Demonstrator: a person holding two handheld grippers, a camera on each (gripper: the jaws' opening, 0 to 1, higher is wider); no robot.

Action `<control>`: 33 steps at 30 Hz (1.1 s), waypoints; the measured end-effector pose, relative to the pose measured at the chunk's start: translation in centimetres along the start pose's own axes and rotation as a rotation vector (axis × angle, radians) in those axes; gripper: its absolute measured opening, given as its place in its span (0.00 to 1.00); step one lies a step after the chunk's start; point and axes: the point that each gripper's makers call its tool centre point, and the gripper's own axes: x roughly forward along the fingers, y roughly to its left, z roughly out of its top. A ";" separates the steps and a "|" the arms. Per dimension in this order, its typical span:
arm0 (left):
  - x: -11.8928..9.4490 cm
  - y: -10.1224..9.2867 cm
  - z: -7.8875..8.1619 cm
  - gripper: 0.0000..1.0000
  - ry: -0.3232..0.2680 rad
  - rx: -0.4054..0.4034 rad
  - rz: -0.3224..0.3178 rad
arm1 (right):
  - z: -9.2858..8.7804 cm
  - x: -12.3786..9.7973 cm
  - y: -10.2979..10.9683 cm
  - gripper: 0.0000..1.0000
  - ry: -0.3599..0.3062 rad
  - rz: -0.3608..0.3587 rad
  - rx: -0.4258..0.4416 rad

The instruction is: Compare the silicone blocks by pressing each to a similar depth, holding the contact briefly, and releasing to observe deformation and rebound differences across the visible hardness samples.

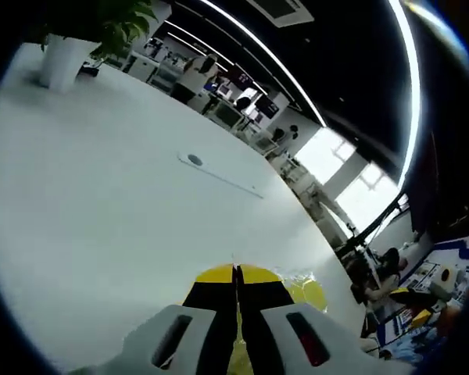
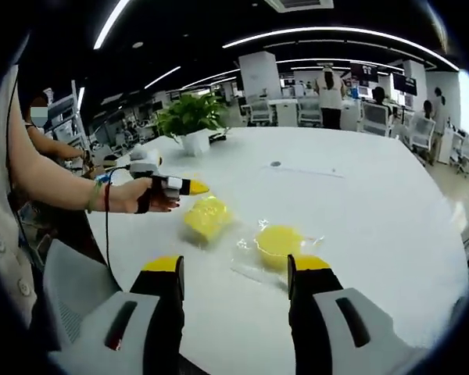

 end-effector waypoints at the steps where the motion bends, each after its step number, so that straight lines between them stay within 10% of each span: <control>1: 0.1 0.2 -0.1 0.00 0.003 0.003 0.007 | -0.1 0.0 -0.1 0.49 -0.001 -0.004 0.000; 33: 0.3 4.1 -1.6 0.02 0.028 0.017 0.101 | -0.1 -0.3 -0.7 0.46 -0.014 -0.027 0.028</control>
